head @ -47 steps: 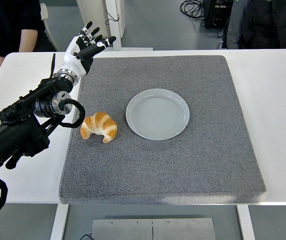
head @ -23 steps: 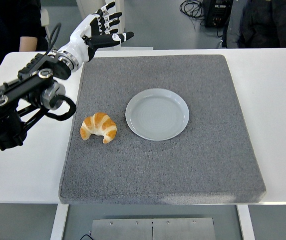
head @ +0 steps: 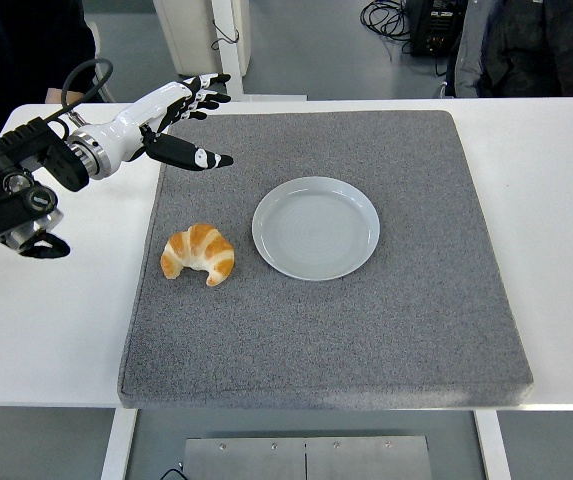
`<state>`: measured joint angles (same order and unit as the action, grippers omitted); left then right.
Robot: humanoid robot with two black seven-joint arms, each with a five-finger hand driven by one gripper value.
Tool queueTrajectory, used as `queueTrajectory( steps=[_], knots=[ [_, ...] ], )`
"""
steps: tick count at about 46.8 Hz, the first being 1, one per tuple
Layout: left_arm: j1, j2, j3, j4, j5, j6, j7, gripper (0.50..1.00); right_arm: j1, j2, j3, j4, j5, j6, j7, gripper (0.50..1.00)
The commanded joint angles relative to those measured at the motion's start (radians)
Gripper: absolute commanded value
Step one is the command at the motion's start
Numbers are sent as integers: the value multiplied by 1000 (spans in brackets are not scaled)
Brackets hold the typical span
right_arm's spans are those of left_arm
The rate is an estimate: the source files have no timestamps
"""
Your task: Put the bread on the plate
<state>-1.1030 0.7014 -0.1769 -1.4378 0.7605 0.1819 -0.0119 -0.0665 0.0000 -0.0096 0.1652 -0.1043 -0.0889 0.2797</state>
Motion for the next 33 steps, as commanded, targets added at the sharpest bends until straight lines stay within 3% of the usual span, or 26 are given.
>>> queueTrajectory(
  steps=[1,7,24,33],
  knots=[
    [0,36,33,-55,46,-5,7,913,2,0,-1,0,0,0,0,1000],
    [0,76,62,-85,111,-19,10,913,2,0,-4,-1,0,0,0,1000],
    [2,230,60,-170,186,-139,1,913,2,0,-4,-1,0,0,0,1000],
    [26,247,63,-168,250,-150,-14,911,2,0,-4,-1,0,0,0,1000]
  ],
)
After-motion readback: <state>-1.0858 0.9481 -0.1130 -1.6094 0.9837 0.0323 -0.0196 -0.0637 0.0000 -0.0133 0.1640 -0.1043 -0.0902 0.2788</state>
